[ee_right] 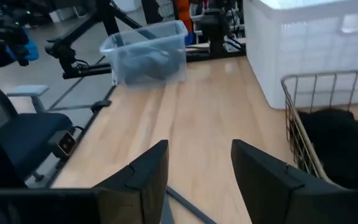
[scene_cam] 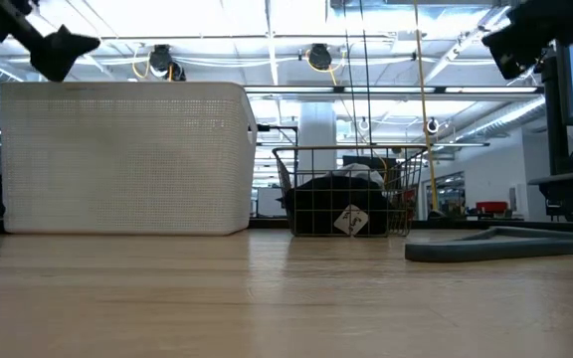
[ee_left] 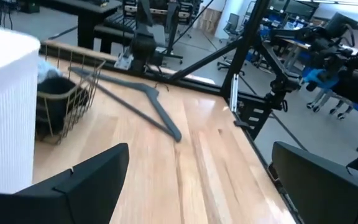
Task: Pick & Place Cloths
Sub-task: Return to Home Position
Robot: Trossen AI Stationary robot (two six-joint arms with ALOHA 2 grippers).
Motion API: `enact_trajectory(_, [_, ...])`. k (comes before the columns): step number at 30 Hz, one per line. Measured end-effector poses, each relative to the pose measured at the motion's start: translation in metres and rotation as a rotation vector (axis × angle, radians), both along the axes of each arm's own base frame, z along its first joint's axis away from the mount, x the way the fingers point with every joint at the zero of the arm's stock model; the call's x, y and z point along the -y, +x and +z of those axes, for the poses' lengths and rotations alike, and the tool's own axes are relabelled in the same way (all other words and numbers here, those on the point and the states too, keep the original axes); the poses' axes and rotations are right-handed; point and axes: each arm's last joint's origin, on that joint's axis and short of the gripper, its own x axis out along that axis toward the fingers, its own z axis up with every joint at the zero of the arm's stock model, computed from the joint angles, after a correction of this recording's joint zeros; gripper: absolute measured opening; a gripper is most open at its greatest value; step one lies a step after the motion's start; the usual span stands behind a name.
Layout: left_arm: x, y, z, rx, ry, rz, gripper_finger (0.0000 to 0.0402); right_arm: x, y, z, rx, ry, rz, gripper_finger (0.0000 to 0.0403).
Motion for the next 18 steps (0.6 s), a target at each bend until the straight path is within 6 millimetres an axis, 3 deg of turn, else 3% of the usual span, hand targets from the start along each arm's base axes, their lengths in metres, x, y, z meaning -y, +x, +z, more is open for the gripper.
enact_trajectory(10, [0.002,0.006,-0.025,0.028,0.003,0.047,0.0397,0.007,-0.002,-0.058,0.045,0.053,-0.247,0.0167])
enact_trajectory(18, [0.004,0.011,-0.051,0.03,0.014,0.046,0.0397,0.006,0.007,-0.092,0.213,0.076,-0.264,0.0167])
